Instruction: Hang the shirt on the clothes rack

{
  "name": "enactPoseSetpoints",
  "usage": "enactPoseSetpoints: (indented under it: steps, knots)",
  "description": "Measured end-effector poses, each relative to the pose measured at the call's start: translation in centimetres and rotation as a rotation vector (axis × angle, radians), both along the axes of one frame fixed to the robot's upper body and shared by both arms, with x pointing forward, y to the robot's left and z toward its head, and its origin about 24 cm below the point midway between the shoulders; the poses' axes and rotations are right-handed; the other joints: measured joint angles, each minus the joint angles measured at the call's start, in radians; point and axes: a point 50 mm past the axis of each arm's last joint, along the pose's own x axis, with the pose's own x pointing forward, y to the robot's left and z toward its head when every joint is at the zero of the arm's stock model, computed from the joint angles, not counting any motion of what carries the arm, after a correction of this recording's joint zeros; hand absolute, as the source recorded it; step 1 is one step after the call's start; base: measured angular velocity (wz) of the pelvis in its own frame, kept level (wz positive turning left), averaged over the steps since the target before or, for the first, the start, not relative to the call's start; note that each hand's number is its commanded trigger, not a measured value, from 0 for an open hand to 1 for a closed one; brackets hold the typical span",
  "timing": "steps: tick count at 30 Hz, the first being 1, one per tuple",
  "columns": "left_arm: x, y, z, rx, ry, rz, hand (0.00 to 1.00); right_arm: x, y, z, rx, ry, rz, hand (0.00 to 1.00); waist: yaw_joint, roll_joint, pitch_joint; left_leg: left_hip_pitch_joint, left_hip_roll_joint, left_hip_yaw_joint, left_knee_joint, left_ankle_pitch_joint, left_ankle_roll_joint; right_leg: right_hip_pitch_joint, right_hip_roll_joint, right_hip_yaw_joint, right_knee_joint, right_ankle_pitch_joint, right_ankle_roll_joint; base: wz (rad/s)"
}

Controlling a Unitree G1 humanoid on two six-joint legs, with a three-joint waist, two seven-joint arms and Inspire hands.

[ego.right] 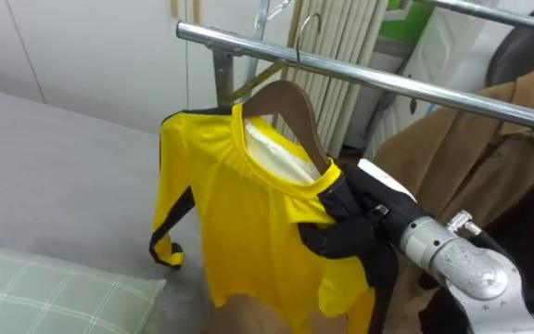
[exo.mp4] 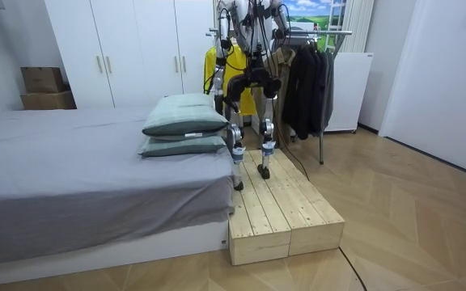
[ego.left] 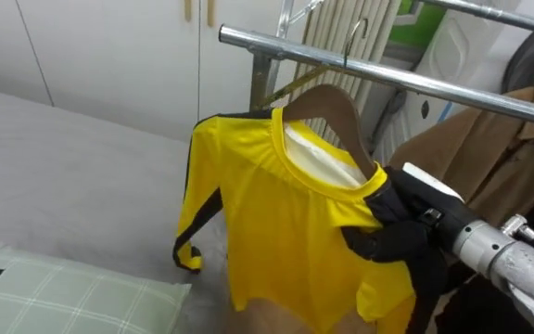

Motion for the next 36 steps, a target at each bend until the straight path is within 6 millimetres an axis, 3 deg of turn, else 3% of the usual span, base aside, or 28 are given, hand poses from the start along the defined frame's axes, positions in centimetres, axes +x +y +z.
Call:
enactPoseSetpoints:
  steps: [5,13,22,30,36]
  knots:
    - [0.1,0.1,0.0,-0.006,0.000,-0.004,0.00,0.3,0.2,0.3,-0.001,0.001,0.020,1.00,0.003,-0.001,0.0005,0.001,-0.001,-0.005,-0.001,0.000,0.000,0.004,-0.001,-0.004,-0.001,-0.002,0.001,0.04]
    - [0.4,0.2,0.1,-0.003,-0.013,-0.008,0.00,0.7,-1.3,-1.9,0.009,0.107,-0.044,1.00,0.002,-0.003,0.0017,0.004,-0.007,-0.057,0.000,0.000,0.000,0.034,-0.006,-0.033,-0.017,-0.006,0.005,0.15]
    - [0.4,0.2,0.1,-0.002,-0.013,-0.008,0.00,1.0,-2.1,-3.0,0.022,0.143,-0.089,1.00,0.004,-0.001,0.0028,0.006,-0.007,-0.066,0.000,0.000,0.000,0.037,-0.005,-0.039,-0.016,-0.008,0.003,0.00]
    - [0.4,0.1,0.1,-0.008,-0.027,-0.012,0.00,1.0,-2.2,-3.1,0.056,0.142,-0.094,1.00,0.003,0.013,0.0115,0.019,-0.007,-0.064,0.000,0.000,0.000,0.047,-0.004,-0.034,-0.014,-0.011,0.004,0.00]
    - [0.3,0.0,0.0,-0.011,-0.027,-0.012,0.00,1.0,-2.2,-3.1,0.060,0.136,-0.091,1.00,0.003,0.024,0.0072,0.025,-0.007,-0.063,0.000,0.000,0.000,0.054,-0.004,-0.036,-0.014,-0.010,0.003,0.00]
